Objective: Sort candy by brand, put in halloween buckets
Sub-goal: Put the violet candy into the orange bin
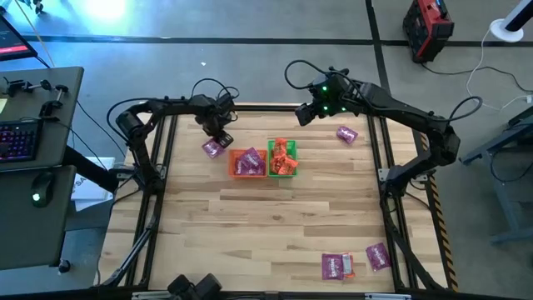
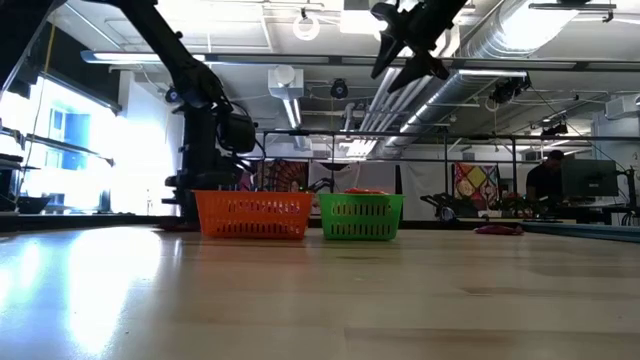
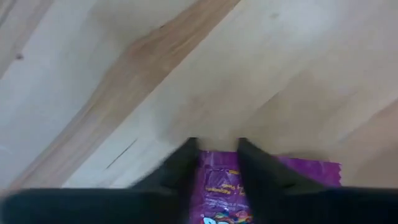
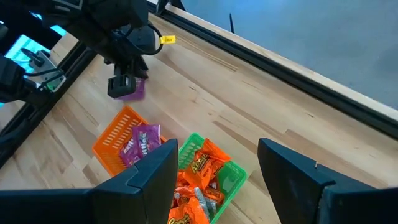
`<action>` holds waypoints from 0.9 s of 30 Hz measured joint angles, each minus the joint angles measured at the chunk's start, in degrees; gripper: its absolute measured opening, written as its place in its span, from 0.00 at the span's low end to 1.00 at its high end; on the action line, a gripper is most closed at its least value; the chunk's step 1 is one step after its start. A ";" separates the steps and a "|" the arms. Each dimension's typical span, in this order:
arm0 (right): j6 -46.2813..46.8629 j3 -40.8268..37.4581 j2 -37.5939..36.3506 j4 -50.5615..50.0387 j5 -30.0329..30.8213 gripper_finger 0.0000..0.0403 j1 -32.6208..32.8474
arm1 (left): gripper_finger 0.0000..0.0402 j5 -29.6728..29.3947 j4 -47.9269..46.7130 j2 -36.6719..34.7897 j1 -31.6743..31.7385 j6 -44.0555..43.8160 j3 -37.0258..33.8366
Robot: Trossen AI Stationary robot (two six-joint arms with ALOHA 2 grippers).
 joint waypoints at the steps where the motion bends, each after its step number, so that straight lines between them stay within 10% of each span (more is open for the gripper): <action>1: -0.23 0.00 0.00 -0.03 0.23 0.54 0.00 | 0.15 -0.25 -0.29 0.00 0.14 0.32 -0.02; 8: -0.33 0.00 0.00 -1.78 0.32 0.54 0.01 | 0.01 -0.47 -0.84 -1.38 1.38 1.08 -0.29; 27: -0.88 0.00 -0.04 -1.65 0.39 0.54 0.00 | 0.03 -2.42 -4.25 -16.29 3.18 3.70 0.48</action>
